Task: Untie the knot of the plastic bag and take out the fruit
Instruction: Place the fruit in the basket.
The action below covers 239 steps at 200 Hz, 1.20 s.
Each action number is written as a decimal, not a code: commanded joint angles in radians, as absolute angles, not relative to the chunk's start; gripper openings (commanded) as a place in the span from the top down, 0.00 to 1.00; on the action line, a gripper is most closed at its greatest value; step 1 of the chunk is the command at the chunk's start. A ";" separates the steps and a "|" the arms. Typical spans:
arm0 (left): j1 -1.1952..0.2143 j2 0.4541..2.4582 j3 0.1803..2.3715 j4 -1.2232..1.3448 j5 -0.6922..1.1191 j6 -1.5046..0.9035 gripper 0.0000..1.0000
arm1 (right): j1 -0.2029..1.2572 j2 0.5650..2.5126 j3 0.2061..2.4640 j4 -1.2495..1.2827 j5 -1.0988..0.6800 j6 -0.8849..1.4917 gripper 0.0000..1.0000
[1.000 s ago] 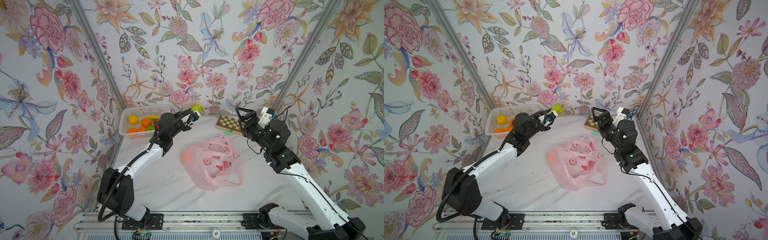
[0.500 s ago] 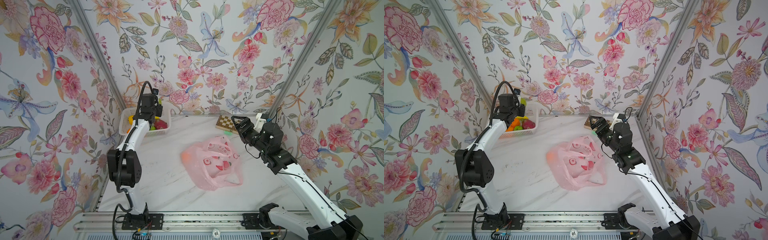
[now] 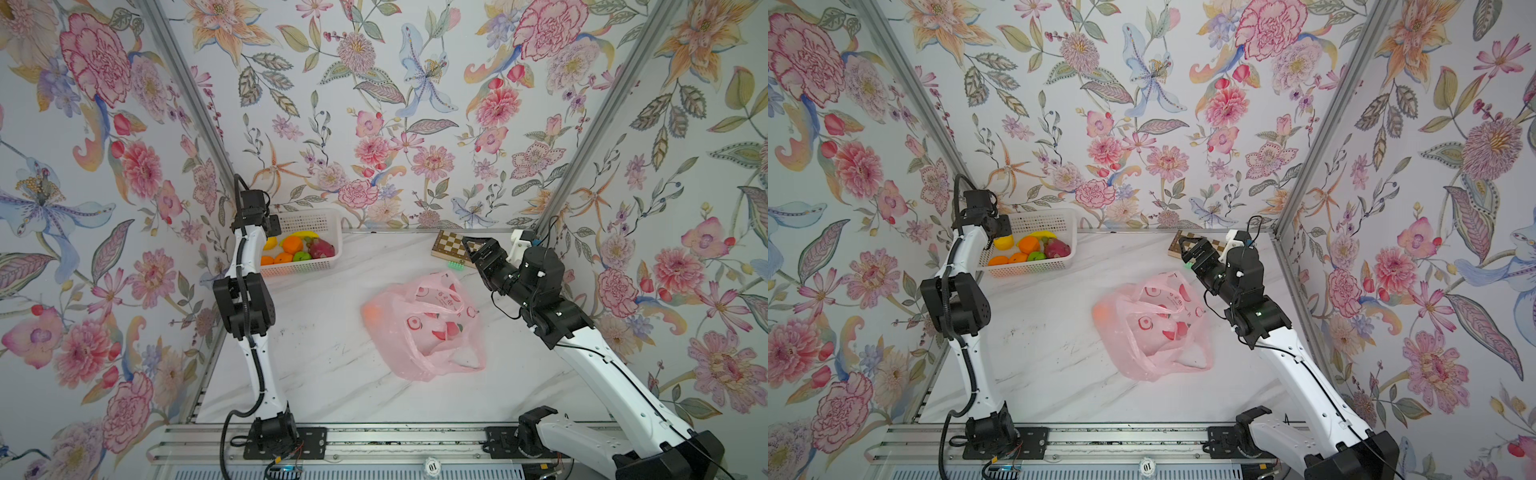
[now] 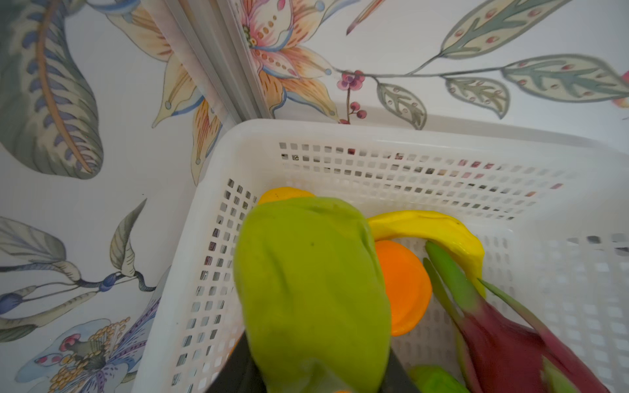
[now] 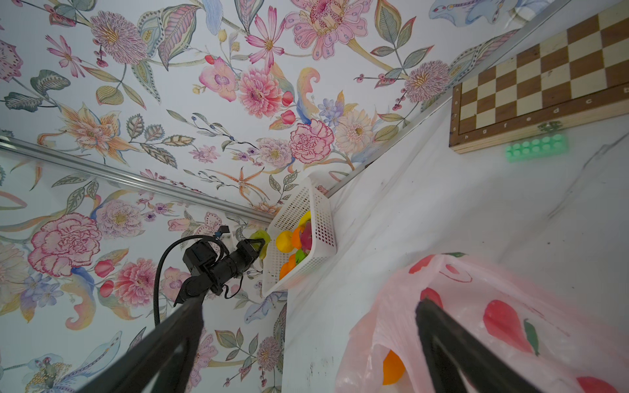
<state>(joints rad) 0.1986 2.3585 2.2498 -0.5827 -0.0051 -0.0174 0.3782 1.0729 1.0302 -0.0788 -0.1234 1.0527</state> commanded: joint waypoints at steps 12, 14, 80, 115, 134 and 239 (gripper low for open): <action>0.190 2.443 2.323 -0.682 0.034 -0.005 0.60 | 0.371 1.054 1.016 -0.090 -0.137 1.030 0.01; 0.189 2.445 2.321 -0.682 0.035 -0.006 0.60 | 0.370 1.053 1.015 -0.090 -0.137 1.030 0.01; 0.188 2.324 2.193 -0.609 0.070 -0.034 0.08 | 0.358 1.049 1.012 -0.097 -0.141 1.028 0.01; 0.180 2.141 2.037 -0.532 0.112 -0.108 0.07 | 0.354 1.040 1.001 -0.125 -0.130 1.004 0.01; 0.157 1.992 1.894 -0.447 0.173 -0.162 0.07 | 0.352 1.027 0.982 -0.169 -0.109 0.971 0.01; -0.340 1.416 1.383 -0.213 0.392 -0.166 0.07 | 0.311 0.931 0.793 -0.315 -0.011 0.821 0.08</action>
<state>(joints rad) -0.2523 1.4807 1.5021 -0.2886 0.3344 -0.1986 0.3325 0.9482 0.8249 -0.2779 -0.0452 0.8558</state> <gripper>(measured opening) 0.931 0.917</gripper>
